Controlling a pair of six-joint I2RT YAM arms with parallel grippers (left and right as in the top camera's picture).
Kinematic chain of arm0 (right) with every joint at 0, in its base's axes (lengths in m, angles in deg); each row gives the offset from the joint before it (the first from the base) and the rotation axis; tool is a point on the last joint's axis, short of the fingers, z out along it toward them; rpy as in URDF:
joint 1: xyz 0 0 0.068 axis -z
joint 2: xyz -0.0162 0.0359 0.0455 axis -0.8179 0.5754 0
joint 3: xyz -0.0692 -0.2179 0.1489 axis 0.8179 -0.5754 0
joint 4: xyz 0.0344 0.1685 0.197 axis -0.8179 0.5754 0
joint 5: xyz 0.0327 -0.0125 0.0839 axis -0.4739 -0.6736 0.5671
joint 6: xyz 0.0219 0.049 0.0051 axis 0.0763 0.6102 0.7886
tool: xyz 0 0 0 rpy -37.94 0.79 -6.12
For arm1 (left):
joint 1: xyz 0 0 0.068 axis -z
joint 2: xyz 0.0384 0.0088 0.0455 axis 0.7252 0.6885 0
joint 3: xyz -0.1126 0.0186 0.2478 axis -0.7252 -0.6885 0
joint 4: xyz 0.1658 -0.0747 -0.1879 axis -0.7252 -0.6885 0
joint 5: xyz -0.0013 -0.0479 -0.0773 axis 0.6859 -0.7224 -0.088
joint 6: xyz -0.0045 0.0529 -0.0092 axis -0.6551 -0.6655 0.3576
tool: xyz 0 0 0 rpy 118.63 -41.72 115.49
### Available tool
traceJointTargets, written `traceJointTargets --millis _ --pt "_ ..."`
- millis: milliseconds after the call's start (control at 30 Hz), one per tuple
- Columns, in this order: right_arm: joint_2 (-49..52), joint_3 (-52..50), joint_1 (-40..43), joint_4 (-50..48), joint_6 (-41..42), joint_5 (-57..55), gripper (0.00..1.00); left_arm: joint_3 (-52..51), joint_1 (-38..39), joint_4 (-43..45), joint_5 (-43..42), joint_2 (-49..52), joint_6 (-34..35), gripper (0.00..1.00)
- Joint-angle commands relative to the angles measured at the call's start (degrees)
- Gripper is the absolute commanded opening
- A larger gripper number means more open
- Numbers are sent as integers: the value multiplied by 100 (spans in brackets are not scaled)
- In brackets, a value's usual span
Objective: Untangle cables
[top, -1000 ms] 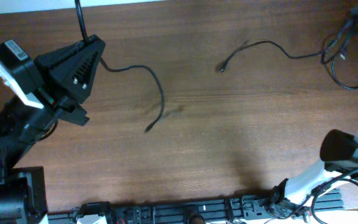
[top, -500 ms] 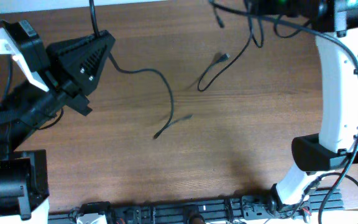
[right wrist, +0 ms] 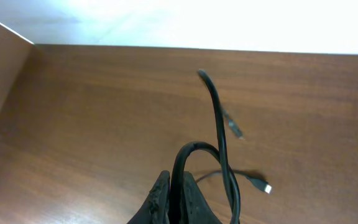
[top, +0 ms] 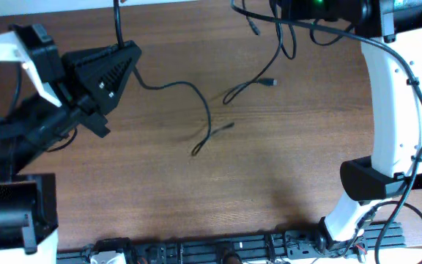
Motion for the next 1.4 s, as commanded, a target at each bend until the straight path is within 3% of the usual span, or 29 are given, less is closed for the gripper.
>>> traceJointTargets --millis 0,333,1167,1200,1233,1267,1367 --pt "33 -11 -26 -68 -46 -256 4 68 -28 -2 -420 129 76 5" --pt "31 -11 625 -31 -111 -1150 4 68 -28 -149 -719 153 74 4" --pt "33 -11 5803 17 61 -1244 4 68 -28 -457 -1012 153 70 4" --pt "48 -11 5912 -39 70 -1255 9 68 -28 -457 -1012 153 70 5" --pt "81 -11 6017 -103 70 -1239 40 66 -28 -457 -1014 153 70 4" --pt "105 -11 6087 -96 70 -1123 52 68 -28 -457 -1014 151 70 4" --pt "138 -249 6201 -138 68 -382 58 68 -28 -457 -1016 146 72 4"
